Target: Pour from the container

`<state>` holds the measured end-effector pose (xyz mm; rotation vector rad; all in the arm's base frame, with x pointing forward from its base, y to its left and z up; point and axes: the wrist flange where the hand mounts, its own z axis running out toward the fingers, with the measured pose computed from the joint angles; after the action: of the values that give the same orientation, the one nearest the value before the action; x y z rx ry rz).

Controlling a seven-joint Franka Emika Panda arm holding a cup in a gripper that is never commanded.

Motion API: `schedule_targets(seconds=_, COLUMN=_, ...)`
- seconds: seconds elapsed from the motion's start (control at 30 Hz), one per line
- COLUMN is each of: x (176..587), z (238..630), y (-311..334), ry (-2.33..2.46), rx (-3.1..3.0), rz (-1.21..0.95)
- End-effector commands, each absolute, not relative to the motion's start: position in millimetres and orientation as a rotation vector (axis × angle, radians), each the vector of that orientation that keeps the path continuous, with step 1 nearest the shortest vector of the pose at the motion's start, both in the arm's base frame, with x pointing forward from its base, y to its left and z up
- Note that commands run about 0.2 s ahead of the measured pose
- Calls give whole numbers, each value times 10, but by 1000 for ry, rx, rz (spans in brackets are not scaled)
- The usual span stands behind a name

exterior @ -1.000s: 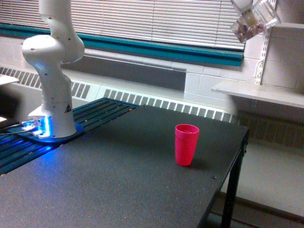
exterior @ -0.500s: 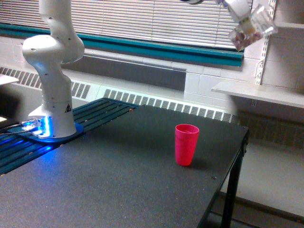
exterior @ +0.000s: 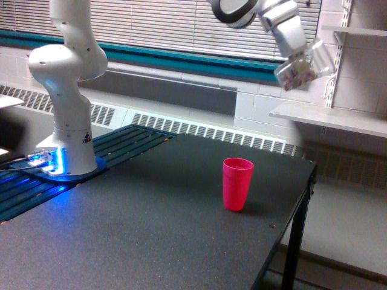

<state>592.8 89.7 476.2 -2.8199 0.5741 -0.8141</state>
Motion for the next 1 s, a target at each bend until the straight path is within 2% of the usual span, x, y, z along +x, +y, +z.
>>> schedule_targets(seconds=0.03, x=5791, z=4568, y=822, ry=525, rx=-2847, rz=-806)
schedule_targets(seconds=1.0, x=5096, z=3690, y=266, ry=474, rx=-3009, rz=-707)
